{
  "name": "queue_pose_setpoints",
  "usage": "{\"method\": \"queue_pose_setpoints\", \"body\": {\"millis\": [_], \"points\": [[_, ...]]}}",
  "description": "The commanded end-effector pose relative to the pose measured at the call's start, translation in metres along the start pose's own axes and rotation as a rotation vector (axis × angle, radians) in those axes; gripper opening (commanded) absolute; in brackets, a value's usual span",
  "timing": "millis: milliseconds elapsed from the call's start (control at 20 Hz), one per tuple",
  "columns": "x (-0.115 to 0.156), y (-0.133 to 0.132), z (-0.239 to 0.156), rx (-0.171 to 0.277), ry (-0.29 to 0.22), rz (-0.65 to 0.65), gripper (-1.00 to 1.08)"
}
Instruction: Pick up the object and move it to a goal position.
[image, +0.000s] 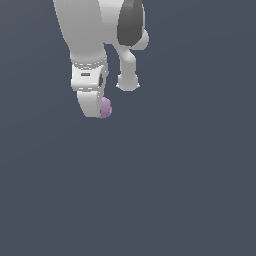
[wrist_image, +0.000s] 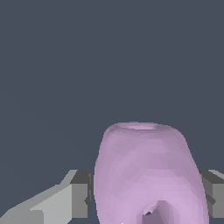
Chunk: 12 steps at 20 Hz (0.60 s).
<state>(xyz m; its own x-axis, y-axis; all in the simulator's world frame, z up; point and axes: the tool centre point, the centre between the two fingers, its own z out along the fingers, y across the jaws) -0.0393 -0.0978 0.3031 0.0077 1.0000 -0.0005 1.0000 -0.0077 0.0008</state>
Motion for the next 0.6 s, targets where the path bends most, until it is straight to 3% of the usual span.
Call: {"method": "queue_pose_setpoints", "body": {"millis": [0,550], "points": [[-0.003,-0.008,-0.021,0.001,0.001,0.0,-1.0],[-0.012,-0.024,-0.069,0.0,0.002,0.0,-1.0]]}}
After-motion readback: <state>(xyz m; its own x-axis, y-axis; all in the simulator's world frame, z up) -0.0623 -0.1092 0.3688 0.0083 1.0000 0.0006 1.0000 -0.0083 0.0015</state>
